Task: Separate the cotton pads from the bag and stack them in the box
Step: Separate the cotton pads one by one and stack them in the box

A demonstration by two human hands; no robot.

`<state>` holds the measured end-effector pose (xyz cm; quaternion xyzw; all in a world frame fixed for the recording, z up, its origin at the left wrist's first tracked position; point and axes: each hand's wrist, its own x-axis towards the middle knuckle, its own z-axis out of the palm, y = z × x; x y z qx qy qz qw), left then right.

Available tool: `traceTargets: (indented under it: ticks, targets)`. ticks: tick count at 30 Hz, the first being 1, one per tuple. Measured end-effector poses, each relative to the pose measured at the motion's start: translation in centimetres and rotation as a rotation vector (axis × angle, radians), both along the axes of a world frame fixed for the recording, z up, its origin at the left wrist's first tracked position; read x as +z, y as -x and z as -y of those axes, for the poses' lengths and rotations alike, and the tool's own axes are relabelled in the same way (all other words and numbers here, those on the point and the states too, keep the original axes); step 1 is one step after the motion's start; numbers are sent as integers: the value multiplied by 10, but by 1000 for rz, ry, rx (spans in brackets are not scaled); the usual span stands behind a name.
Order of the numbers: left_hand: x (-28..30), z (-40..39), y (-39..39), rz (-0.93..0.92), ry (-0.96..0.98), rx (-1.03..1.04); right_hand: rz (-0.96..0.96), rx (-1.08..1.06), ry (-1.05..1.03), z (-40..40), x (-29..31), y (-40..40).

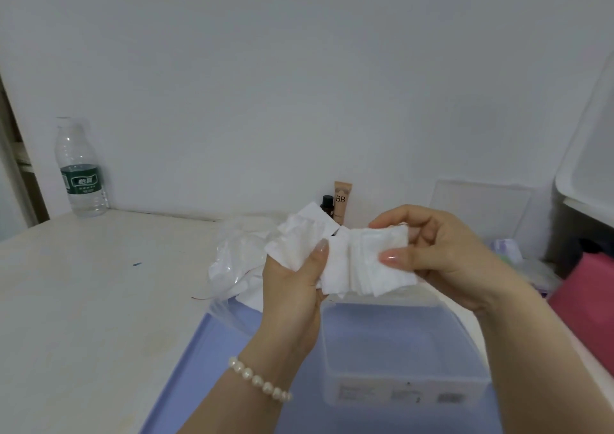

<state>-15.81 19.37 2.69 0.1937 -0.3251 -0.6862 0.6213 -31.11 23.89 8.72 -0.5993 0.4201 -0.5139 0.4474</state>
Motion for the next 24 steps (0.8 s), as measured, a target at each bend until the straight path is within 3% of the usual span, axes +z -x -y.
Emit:
traceTargets:
  ticks: [12, 24]
  targets:
    - [-1, -1, 3, -49, -11, -42, -133, -183, -58, 8, -6, -21]
    - [-2, 7, -2, -267, -134, -218, -340, -439, 8, 10, -6, -35]
